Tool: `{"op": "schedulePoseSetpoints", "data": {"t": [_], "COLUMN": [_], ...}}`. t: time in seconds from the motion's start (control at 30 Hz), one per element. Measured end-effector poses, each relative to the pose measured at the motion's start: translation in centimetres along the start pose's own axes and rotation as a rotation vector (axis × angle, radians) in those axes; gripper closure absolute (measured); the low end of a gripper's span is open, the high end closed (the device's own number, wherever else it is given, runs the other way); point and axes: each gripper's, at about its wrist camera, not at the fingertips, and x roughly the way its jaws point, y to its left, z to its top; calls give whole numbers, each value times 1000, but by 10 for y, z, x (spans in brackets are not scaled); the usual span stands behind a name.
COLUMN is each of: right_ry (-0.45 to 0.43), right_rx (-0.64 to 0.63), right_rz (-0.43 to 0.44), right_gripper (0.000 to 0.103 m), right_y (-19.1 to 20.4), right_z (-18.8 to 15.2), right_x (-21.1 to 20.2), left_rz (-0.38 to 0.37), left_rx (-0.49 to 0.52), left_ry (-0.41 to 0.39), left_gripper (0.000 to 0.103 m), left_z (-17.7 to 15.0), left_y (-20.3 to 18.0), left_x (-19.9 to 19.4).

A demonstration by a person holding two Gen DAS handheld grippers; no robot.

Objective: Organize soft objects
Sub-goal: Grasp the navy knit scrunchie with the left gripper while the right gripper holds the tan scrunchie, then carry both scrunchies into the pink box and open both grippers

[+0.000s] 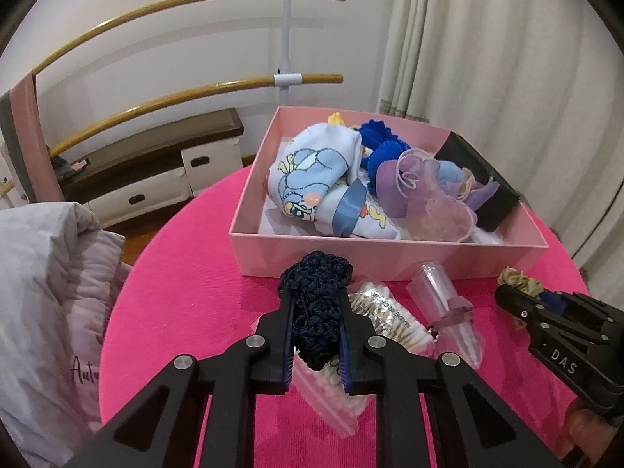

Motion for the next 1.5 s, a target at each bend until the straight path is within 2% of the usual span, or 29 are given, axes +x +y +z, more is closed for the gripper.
{"op": "schedulePoseSetpoints", "data": {"t": [0.63, 1.13, 1.3, 1.5], "right_ry": [-120, -220, -228, -240], "right_rx": [-52, -56, -52, -50], "right_rz": [42, 80, 97, 112], "right_gripper": [80, 80, 79, 79], "right_y": [28, 32, 29, 23], "right_z": [-17, -29, -29, -13], "right_x": [-87, -152, -157, -155], "left_rz": [12, 0, 2, -3], "left_rx": [11, 32, 36, 39], "left_ry": [-68, -139, -148, -149], "left_gripper": [88, 88, 88, 88], "left_z": [-40, -69, -69, -50], "left_y": [-13, -28, -32, -34], "left_x": [-108, -198, -211, -200]}}
